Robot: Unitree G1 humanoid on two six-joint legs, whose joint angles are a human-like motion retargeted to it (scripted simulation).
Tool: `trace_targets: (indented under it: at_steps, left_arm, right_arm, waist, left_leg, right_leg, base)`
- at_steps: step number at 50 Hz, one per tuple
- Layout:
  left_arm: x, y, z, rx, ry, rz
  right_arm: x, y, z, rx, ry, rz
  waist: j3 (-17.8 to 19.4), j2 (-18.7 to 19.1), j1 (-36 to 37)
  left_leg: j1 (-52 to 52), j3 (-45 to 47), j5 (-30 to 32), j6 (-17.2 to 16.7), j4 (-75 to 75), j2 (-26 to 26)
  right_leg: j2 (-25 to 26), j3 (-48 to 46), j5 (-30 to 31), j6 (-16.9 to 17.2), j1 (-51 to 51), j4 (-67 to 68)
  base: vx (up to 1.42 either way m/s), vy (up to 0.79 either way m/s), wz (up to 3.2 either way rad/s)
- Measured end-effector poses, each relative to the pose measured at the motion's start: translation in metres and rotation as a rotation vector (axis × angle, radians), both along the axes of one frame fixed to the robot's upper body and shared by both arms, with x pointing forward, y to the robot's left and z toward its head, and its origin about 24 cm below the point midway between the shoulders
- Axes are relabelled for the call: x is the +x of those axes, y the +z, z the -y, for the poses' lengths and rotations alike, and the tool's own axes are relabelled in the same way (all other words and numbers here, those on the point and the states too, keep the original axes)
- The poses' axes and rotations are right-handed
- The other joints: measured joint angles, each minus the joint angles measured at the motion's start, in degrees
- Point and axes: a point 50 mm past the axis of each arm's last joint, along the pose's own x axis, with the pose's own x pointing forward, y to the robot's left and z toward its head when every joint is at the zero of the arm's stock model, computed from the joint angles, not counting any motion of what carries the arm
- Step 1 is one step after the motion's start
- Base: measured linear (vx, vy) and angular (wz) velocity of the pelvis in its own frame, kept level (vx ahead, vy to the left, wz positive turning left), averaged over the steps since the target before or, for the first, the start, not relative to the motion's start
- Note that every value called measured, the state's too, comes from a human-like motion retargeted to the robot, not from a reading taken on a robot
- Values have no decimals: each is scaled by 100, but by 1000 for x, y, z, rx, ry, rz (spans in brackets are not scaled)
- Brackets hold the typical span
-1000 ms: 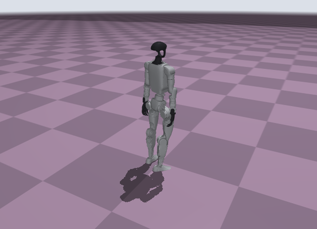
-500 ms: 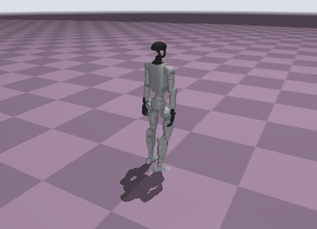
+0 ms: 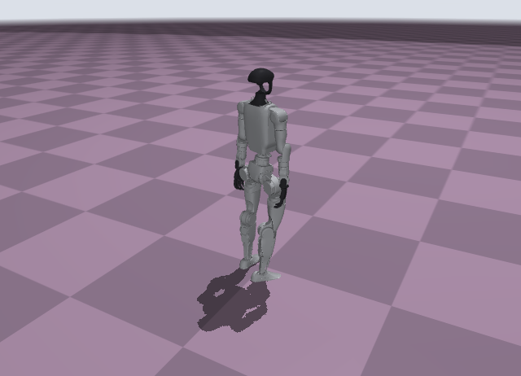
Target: Upper body actions
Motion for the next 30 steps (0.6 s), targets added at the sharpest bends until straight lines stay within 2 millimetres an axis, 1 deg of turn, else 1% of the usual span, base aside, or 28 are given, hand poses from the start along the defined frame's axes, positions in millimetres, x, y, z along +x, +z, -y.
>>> trace_targets:
  at_steps: [23,30]
  left_arm:
    - [-1,0,1,-1,-5,-10]
    - [2,1,-1,0,-49,-28]
  right_arm:
    - [0,0,0,2,11,3]
    - [2,0,0,3,27,7]
  waist:
    - [0,3,-25]
    - [22,33,-40]
  left_leg:
    - [6,-1,4,3,-7,0]
    - [7,67,-3,-11,-5,38]
  right_leg:
    - [0,1,9,-3,-14,12]
    - [28,56,34,-27,-77,37]
  base:
    - [0,0,0]
    - [-3,-1,-4]
